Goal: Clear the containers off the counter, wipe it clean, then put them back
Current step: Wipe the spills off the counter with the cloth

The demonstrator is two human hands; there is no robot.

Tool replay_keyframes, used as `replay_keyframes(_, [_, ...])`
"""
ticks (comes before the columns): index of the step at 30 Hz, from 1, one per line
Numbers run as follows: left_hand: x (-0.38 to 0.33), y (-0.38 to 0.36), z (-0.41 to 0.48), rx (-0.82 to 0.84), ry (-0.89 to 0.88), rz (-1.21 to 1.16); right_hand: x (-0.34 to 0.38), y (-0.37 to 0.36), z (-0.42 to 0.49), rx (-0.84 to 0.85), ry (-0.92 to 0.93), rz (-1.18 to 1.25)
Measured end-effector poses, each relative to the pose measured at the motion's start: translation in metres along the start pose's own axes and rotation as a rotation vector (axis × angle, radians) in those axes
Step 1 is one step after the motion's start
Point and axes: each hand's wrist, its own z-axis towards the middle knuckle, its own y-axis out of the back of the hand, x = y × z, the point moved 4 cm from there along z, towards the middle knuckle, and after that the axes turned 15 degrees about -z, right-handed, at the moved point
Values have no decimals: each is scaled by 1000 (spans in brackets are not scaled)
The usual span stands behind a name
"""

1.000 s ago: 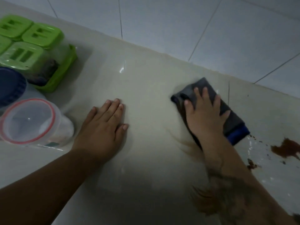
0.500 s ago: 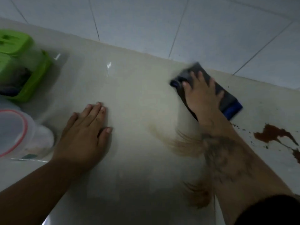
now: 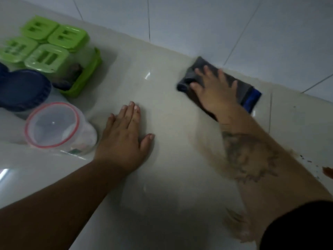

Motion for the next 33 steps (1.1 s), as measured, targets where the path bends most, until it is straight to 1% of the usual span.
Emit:
replay_keyframes(2, [0, -1, 0, 4, -5, 16, -35, -2, -21, 16, -64, -12])
replay_keyframes(4, [1, -1, 1, 6, -9, 10, -41, -4, -66, 31, -14, -63])
replay_keyframes(7, [2, 1, 1, -10, -20, -26, 4, -8, -134, 51, 174, -110])
replay_keyframes(9, [2, 1, 1, 1, -19, -44, 41, -9, -147, 49, 257, -130])
replay_keyframes(10, [3, 0, 1, 14, -17, -41, 56, -9, -139, 45, 267, -133])
replay_keyframes(12, [3, -1, 1, 24, -21, -24, 72, -5, -106, 13, 243, -107])
replay_keyframes(14, [2, 0, 2, 1, -32, -14, 69, 0, -66, 11, 215, -66])
replay_keyframes(17, [1, -1, 2, 0, -39, -13, 17, 1, -36, 30, 94, -14])
replay_keyframes(20, [2, -2, 2, 11, -26, -5, -58, 1, -67, 58, -95, 23])
replay_keyframes(22, [2, -3, 3, 14, -21, 2, -86, 0, -115, 143, -135, 46])
replay_keyframes(23, [2, -3, 3, 19, -23, -1, -88, 0, -142, 194, -130, 74])
replay_keyframes(26, [1, -2, 0, 16, -56, -51, -59, 0, -217, 303, -22, 163])
replay_keyframes(28, [-4, -3, -11, -7, -89, -134, -12, -2, -254, 302, 117, 147])
replay_keyframes(30, [-12, -5, -34, -31, -78, -234, 33, -9, -274, 238, 216, 78])
replay_keyframes(31, [-15, -8, -49, -35, -72, -260, 46, -12, -271, 187, 226, 47])
replay_keyframes(33, [-25, -15, -76, -23, -122, -216, 49, -16, -245, 103, 205, 20])
